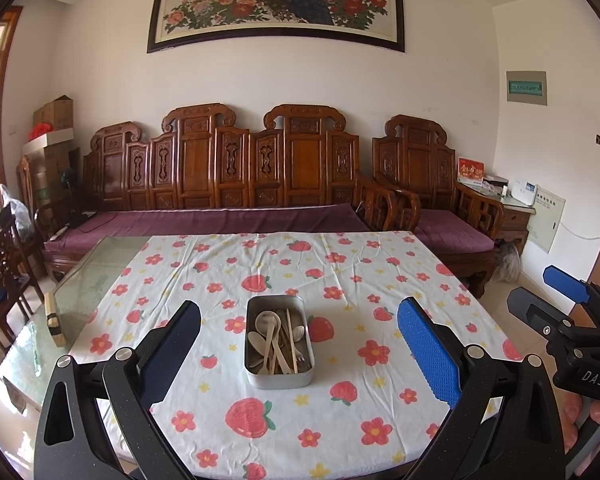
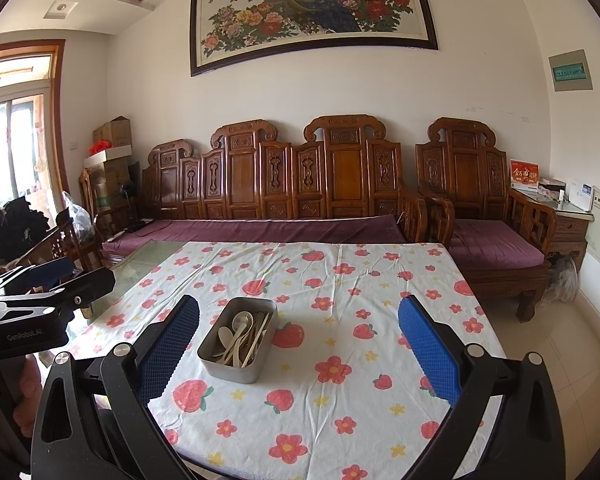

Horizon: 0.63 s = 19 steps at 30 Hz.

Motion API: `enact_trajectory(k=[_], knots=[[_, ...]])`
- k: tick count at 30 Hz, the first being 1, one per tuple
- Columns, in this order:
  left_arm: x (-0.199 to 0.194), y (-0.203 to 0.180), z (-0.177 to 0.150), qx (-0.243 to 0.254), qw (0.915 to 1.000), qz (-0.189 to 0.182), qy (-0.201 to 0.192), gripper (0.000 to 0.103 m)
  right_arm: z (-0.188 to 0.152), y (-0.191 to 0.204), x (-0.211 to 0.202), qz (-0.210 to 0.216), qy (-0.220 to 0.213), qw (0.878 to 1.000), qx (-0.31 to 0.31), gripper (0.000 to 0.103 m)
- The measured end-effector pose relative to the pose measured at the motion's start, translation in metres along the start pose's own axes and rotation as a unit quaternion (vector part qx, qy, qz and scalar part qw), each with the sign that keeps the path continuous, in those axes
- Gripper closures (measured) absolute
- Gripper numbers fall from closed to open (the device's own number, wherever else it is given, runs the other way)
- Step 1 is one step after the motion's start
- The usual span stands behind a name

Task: Organize utensils

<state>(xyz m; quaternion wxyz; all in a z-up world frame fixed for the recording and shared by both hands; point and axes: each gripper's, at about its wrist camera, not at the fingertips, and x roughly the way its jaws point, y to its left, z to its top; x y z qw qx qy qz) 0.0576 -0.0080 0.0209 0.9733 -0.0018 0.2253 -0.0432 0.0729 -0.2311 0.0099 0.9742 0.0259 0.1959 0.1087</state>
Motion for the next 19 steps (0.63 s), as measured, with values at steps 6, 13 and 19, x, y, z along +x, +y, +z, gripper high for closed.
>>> enact_trajectory(k=[6, 13, 19], knots=[[0.0003, -0.0001, 0.0002, 0.001, 1.0, -0.001, 0.0, 0.008, 0.0002, -0.0001, -0.0003, 0.001, 0.0, 1.0, 0.001, 0.003], [0.0002, -0.001, -0.0003, 0.0, 1.0, -0.001, 0.001, 0.008, -0.0002, -0.0001, 0.0, 0.0, 0.0, 1.0, 0.0, 0.003], [0.0004, -0.0009, -0.0006, 0.0, 1.0, -0.002, 0.0, 0.008, 0.0, -0.0002, -0.0002, 0.001, 0.0, 1.0, 0.001, 0.003]])
